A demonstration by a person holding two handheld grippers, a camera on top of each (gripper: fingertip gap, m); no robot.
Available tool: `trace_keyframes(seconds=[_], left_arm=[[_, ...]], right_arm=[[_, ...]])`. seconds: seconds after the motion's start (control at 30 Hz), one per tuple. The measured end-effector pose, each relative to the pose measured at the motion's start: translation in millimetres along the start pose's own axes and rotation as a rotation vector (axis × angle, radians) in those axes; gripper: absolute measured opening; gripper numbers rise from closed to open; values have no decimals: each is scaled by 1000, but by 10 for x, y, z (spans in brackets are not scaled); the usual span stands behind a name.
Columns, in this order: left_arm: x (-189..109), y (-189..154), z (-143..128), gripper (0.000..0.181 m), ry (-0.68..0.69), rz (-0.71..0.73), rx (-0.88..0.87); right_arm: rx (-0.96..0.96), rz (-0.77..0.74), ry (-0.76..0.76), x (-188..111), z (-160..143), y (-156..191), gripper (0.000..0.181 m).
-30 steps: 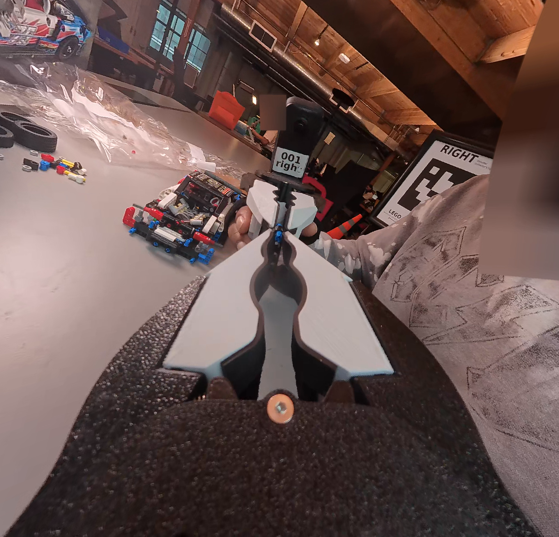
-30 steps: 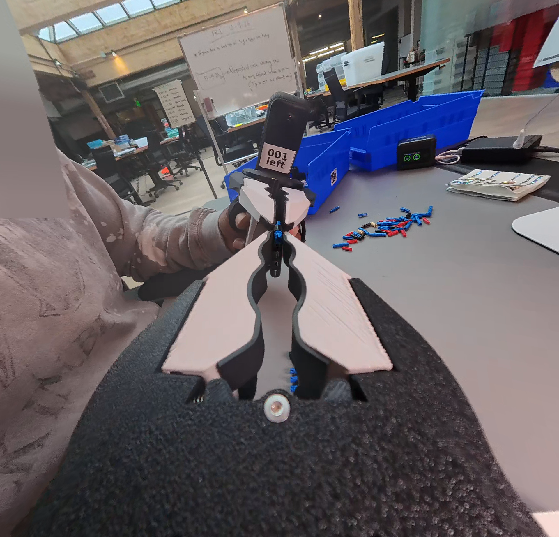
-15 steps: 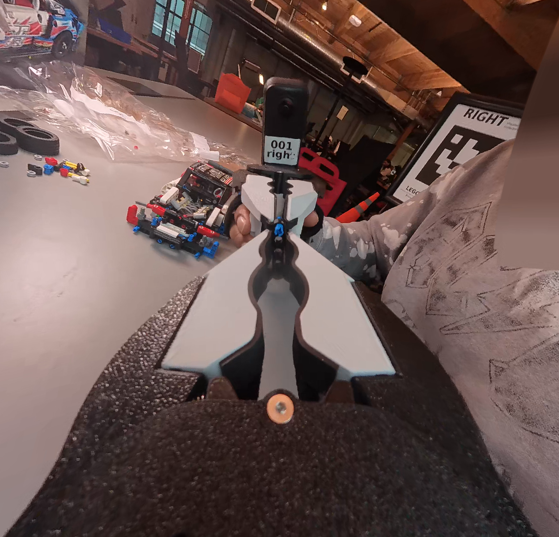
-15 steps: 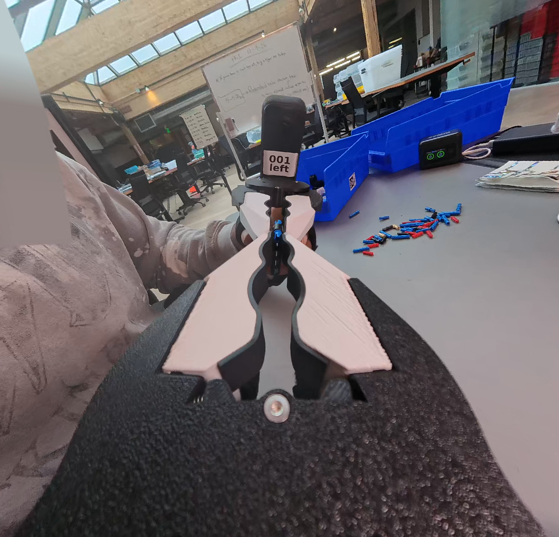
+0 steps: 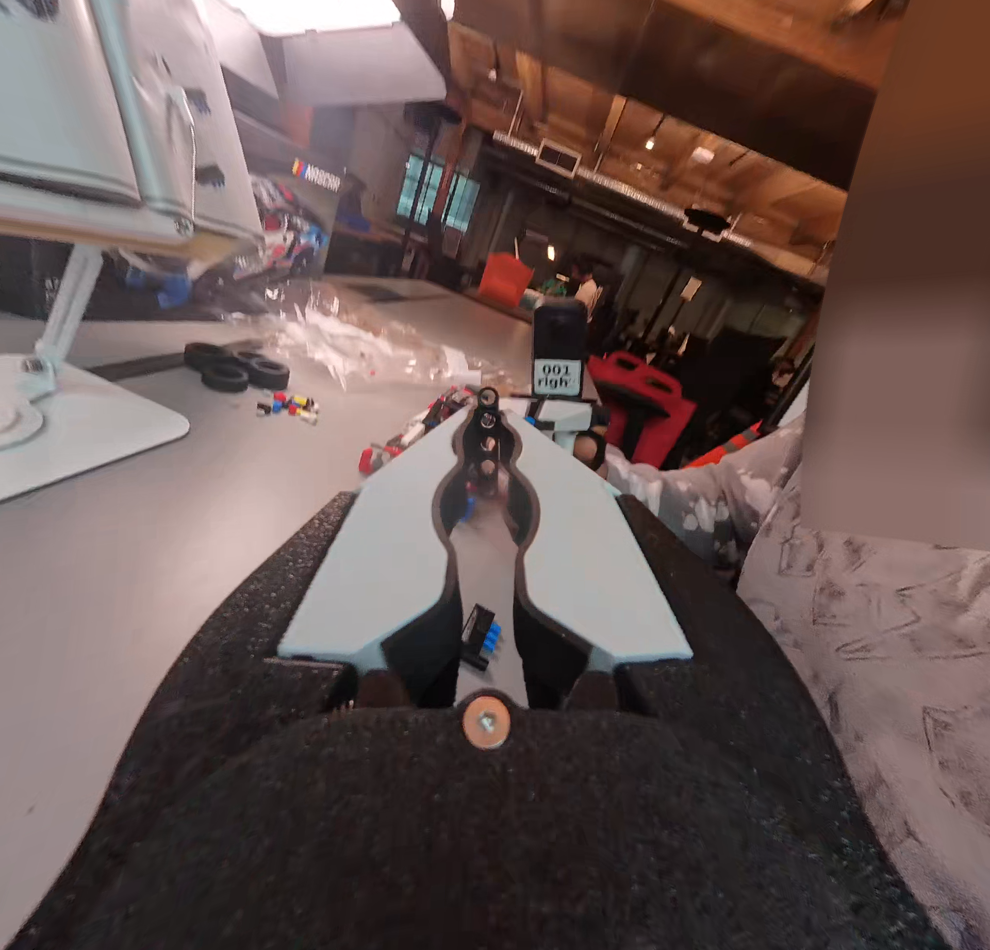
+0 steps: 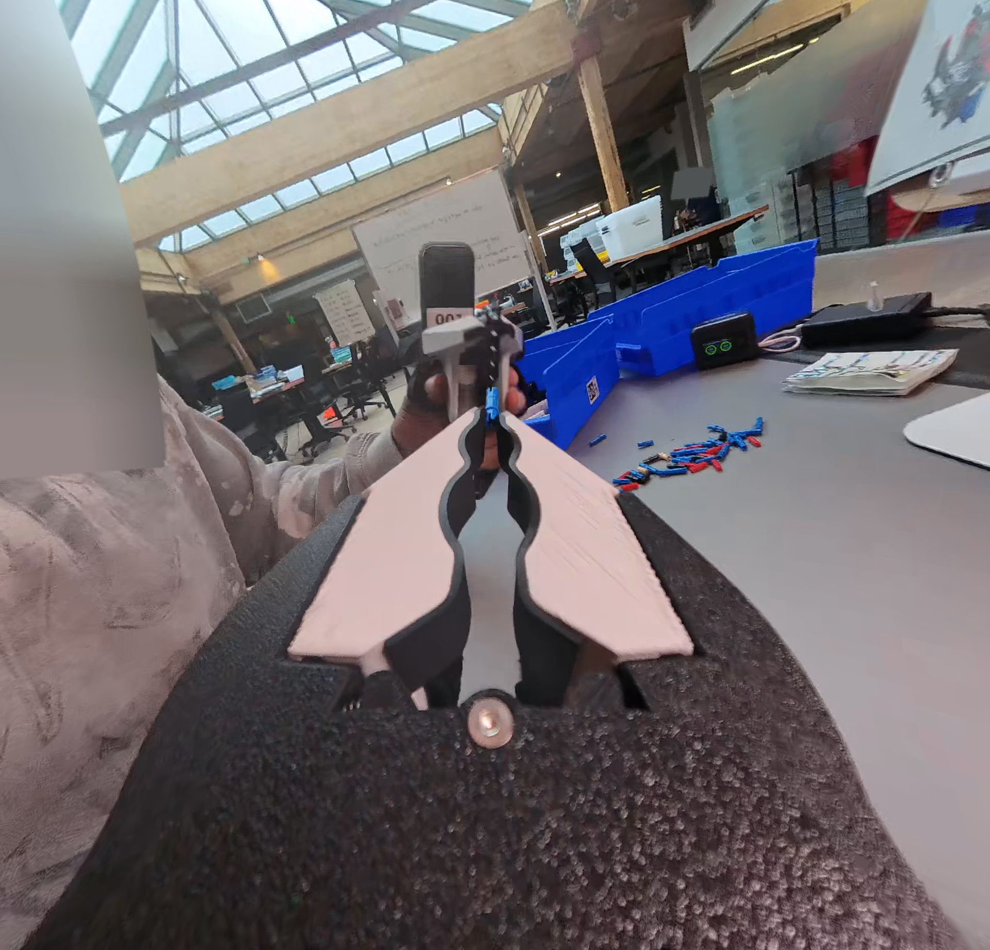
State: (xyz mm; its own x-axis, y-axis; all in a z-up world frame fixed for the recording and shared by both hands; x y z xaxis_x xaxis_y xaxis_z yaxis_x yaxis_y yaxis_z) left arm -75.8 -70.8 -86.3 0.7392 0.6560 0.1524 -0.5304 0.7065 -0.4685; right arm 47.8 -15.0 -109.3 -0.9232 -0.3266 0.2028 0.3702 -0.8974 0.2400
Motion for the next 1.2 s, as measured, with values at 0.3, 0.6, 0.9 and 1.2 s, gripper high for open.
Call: trace_keyframes(seconds=[0.3, 0.6, 0.9, 1.2], left_arm=[[282, 295, -1213, 7, 682, 130, -91], [294, 248, -1042, 24, 564, 64, -103], [257, 87, -734, 2, 406, -32, -48], [-334, 981, -448, 2, 352, 595, 17]], right_arm=[[-57, -79, 128, -4, -159, -73, 3], [-113, -70, 303, 57, -401, -27, 3], [-96, -23, 347, 92, -494, 33, 3], [-193, -197, 430, 24, -516, -176, 19]])
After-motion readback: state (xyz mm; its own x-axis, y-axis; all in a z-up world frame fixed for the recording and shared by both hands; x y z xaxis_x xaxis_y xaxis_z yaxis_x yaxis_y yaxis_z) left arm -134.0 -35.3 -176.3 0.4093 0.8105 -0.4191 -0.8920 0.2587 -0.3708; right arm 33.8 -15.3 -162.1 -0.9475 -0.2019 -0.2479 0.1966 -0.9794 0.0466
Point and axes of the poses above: each gripper's, where its closed fingertips meet, x out along the fingers, z out of its top, y = z × x across the jaws, the point moved 4 cm from there along -x, back along the fingers, and after that the axes turned 7 degrees about -x, right-handed, at the moved point
